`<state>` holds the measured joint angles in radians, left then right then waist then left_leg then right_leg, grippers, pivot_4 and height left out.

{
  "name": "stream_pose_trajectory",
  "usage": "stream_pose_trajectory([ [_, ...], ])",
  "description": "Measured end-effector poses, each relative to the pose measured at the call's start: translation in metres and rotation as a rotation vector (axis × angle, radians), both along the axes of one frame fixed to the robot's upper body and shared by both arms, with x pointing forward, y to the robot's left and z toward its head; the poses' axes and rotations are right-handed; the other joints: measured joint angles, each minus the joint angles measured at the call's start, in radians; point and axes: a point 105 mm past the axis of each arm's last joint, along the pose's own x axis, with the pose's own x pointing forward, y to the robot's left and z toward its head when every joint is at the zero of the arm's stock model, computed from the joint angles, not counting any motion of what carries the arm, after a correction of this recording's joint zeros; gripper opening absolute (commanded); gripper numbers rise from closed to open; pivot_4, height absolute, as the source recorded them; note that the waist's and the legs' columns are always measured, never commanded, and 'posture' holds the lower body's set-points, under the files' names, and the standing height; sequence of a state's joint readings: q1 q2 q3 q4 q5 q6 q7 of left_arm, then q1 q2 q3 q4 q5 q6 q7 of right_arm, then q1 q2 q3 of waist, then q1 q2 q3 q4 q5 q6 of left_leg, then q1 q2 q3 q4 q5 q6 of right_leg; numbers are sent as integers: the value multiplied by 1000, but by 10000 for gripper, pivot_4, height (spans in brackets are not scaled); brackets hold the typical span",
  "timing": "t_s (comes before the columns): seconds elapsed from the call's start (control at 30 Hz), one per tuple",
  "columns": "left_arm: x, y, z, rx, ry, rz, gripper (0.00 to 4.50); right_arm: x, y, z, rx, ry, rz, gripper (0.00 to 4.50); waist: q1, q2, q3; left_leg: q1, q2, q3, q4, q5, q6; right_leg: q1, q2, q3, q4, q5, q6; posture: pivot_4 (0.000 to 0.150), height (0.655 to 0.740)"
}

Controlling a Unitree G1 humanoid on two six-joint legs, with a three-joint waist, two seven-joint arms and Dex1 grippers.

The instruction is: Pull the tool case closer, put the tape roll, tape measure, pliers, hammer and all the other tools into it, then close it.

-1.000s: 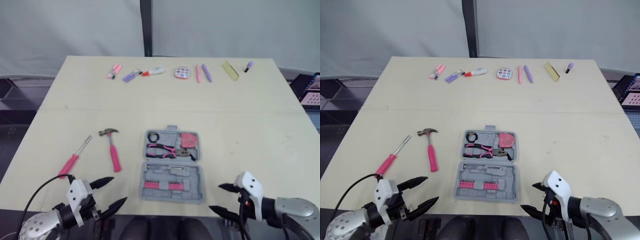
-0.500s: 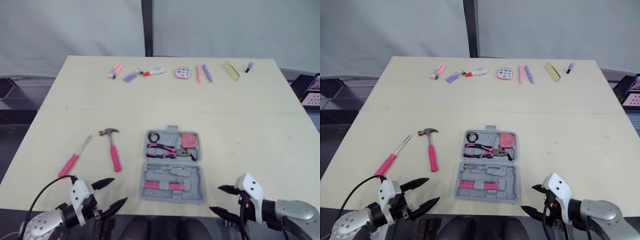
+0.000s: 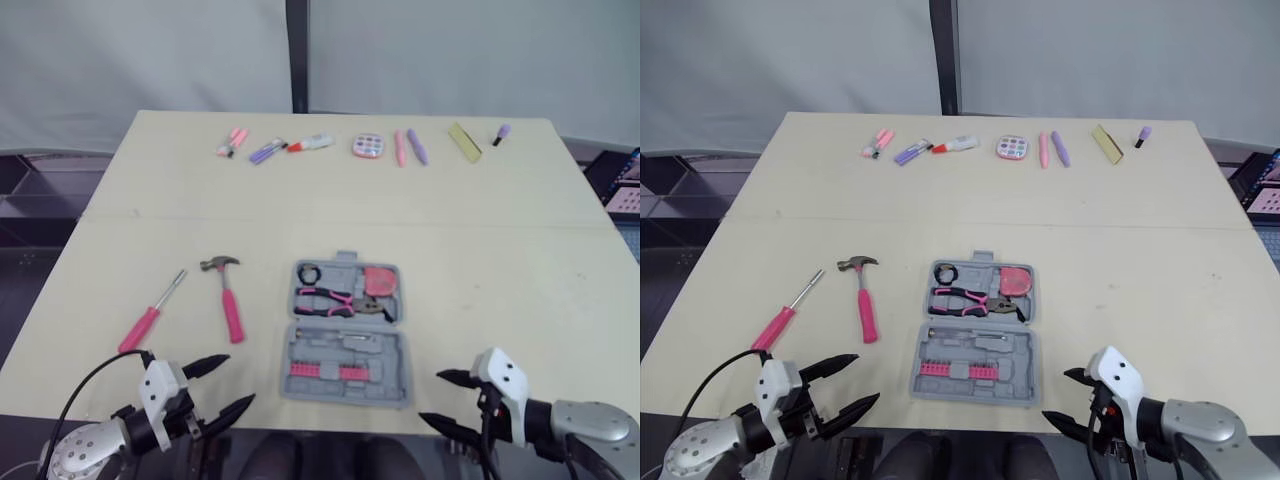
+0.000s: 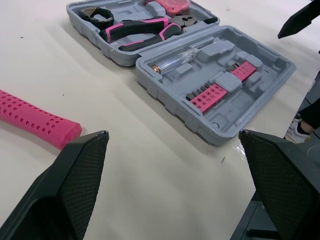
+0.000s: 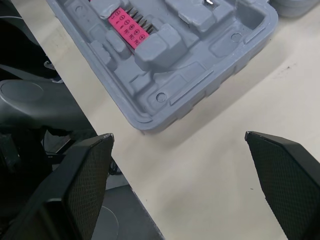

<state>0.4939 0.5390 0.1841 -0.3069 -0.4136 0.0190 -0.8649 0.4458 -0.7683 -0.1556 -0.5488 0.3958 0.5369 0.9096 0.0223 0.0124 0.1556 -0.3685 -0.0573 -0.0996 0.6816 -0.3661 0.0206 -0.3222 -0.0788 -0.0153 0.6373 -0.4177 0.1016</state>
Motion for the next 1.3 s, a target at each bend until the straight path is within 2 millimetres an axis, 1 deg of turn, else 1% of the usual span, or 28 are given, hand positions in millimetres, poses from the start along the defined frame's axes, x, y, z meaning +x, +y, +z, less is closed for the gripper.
stream_pose_trajectory([
  [0.23, 0, -1, 1, -2, -9, -6, 45000, -2, 0, 0, 2, -8, 2, 44431, 0, 0, 0, 0, 0, 0, 0, 0, 0, 0, 0, 0, 0, 0, 0, 1500, 7134],
  [0.37, 1, -1, 2, -15, -11, 4, 45000, 0, 0, 4, 15, -46, 2, 44431, 0, 0, 0, 0, 0, 0, 0, 0, 0, 0, 0, 0, 0, 0, 0, 1500, 7134],
  [0.47, 8, 1, 12, -64, -20, 89, 45000, 7, 0, 15, 45, -123, -9, 44431, 0, 0, 0, 0, 0, 0, 0, 0, 0, 0, 0, 0, 0, 0, 0, 1500, 7134],
  [0.53, 15, 6, 22, -85, -36, 167, 45000, 11, 0, 21, 69, -170, -15, 44431, 0, 0, 0, 0, 0, 0, 0, 0, 0, 0, 0, 0, 1, 0, 0, 1500, 7134],
  [0.6, 17, 8, 31, -102, -48, 244, 45000, 13, 0, 26, 89, -203, -14, 44431, -1, 0, 0, 0, 0, 0, 0, 0, 0, 0, 0, 0, 1, 0, 0, 1500, 7134],
  [0.63, 14, 6, 34, -104, -45, 277, 45000, 13, 0, 28, 98, -220, -11, 44431, -1, 0, 0, 0, 0, 0, 0, 0, 1, 0, 0, 1, 0, 0, 0, 1500, 7134],
  [0.77, 11, 7, 35, -91, 5, 396, 45000, 15, -3, 38, 118, -271, 5, 44431, 1, 0, 0, 0, 0, 0, 1, 0, 1, 1, 0, 1, 0, 0, 0, 1500, 7134],
  [0.9, 15, 7, 38, -64, 37, 499, 45000, 16, -4, 45, 126, -295, 29, 44431, 2, 0, 0, 0, 0, 0, 1, 0, 1, 1, 0, 1, 0, 0, 0, 1500, 7134],
  [1.0, 28, 10, 42, -82, 43, 611, 45000, 15, -5, 46, 119, -290, 43, 44431, 4, 0, 0, 0, 0, 0, 1, 0, 1, 1, 1, 1, 0, 0, 0, 1500, 7134],
  [1.07, 38, 11, 47, -77, 35, 650, 45000, 14, -7, 46, 112, -287, 46, 44431, 4, -1, 0, 0, 0, 0, 1, 0, 1, 1, 1, 1, 1, 0, 0, 1500, 7134],
  [1.2, 70, 20, 68, -81, -17, 783, 45000, 14, -10, 48, 99, -287, 42, 44431, 3, -2, -1, 1, -1, 0, 2, 0, 1, 1, 1, 1, 6, 0, 0, 1500, 7134],
  [1.3, 92, 25, 77, -84, -1, 875, 45000, 16, -13, 50, 82, -295, 39, 44431, 2, -2, -1, 1, -1, 1, 2, 0, 1, 0, 2, 1, 8, 0, 0, 1500, 7134],
])
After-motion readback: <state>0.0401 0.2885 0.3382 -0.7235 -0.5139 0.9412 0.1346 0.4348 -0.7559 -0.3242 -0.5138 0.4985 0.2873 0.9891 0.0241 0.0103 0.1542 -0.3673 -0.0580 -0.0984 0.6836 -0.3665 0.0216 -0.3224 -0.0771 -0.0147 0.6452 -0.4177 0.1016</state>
